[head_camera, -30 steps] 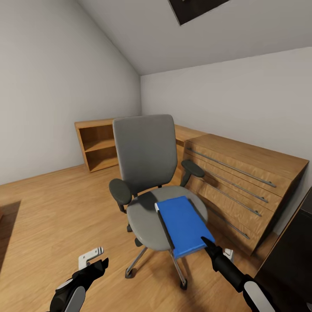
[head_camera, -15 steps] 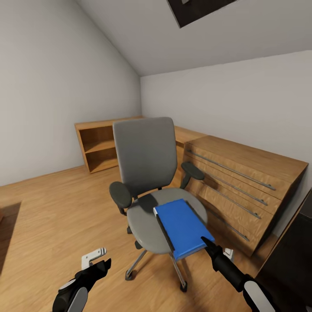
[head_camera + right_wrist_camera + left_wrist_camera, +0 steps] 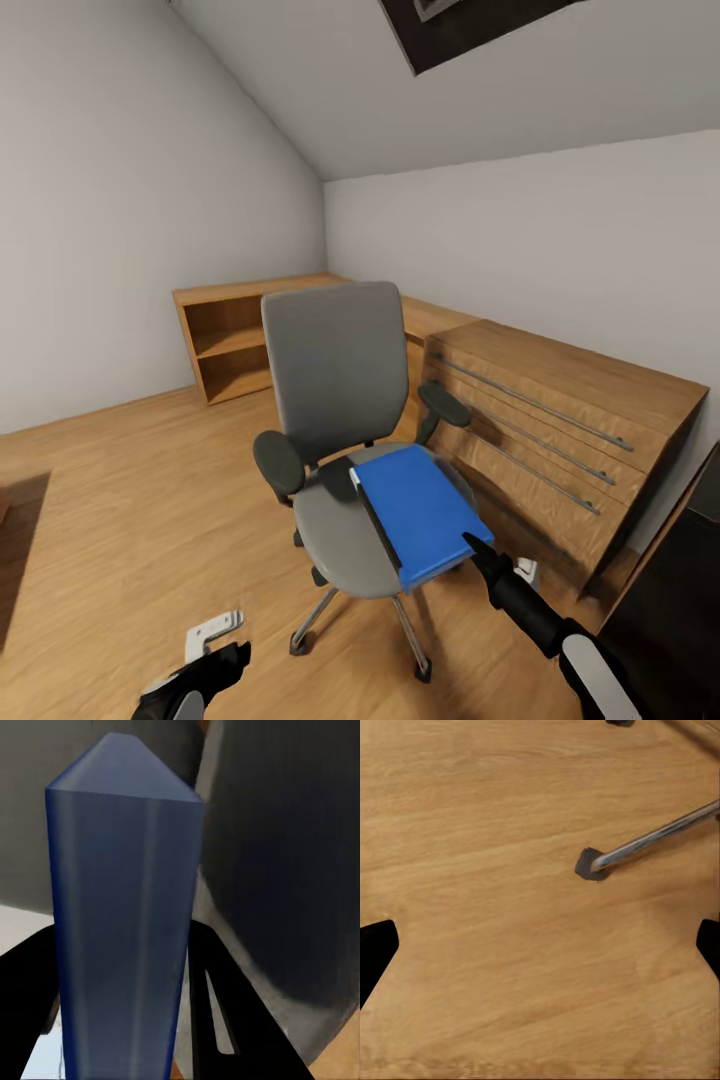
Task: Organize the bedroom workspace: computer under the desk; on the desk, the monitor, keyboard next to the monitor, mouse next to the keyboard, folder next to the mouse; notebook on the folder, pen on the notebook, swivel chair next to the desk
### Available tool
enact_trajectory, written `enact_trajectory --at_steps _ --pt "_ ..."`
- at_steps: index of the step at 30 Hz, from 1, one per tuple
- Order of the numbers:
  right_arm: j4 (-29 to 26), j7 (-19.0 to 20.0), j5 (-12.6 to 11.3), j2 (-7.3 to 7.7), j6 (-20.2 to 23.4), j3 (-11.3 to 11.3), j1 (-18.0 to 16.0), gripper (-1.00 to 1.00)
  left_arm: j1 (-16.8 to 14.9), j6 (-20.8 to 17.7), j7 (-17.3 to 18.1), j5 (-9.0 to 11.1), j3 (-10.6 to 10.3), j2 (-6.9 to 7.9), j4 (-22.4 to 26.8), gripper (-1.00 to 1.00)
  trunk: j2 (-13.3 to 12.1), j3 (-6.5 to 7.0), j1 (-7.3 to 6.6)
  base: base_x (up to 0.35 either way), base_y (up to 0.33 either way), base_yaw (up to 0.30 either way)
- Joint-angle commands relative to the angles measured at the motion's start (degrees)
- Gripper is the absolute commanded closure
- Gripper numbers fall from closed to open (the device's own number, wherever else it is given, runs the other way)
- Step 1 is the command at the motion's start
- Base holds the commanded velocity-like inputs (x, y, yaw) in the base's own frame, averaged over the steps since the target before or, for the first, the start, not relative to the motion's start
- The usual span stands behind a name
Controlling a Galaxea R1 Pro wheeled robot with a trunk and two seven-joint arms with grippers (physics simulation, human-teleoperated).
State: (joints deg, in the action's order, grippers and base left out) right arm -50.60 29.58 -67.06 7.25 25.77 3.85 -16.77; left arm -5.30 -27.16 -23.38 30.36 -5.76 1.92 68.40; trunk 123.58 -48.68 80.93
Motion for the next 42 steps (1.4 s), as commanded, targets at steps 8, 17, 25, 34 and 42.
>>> enact_trajectory --at_steps 8,17,25,34,42 --pt "-4.9 -0.1 5.6 -0.26 0.4 0.3 0.0 1.00 0.0 12.8 -0.2 0.0 -0.5 0.08 -11.4 -1.00 -3.2 1.39 -1.77 -0.019 0.000 0.000" --pt "-8.4 -0.9 6.1 -0.38 -1.1 0.4 0.2 1.00 0.0 15.9 -0.4 -1.4 -1.0 0.10 -16.5 -1.00 -6.8 3.00 -3.75 -0.288 0.000 0.000" --pt "-20.2 -11.5 6.4 -0.87 -7.4 0.3 2.2 1.00 0.0 16.1 -0.6 -4.5 -0.9 0.00 -19.8 -1.00 -10.0 4.44 -5.51 -0.335 0.000 0.000" --pt "-38.1 -37.6 15.7 -4.25 -9.9 -1.9 9.6 1.00 0.0 21.1 -0.6 -7.2 -1.0 -0.15 -21.6 -1.00 -13.6 6.05 -7.48 -0.127 0.000 0.000" --pt "-39.5 -34.1 17.8 -4.26 -14.0 -5.0 10.6 1.00 0.0 24.4 -0.6 -7.4 -1.0 -0.28 -24.2 -1.00 -16.8 7.49 -9.24 -0.004 0.000 0.000"
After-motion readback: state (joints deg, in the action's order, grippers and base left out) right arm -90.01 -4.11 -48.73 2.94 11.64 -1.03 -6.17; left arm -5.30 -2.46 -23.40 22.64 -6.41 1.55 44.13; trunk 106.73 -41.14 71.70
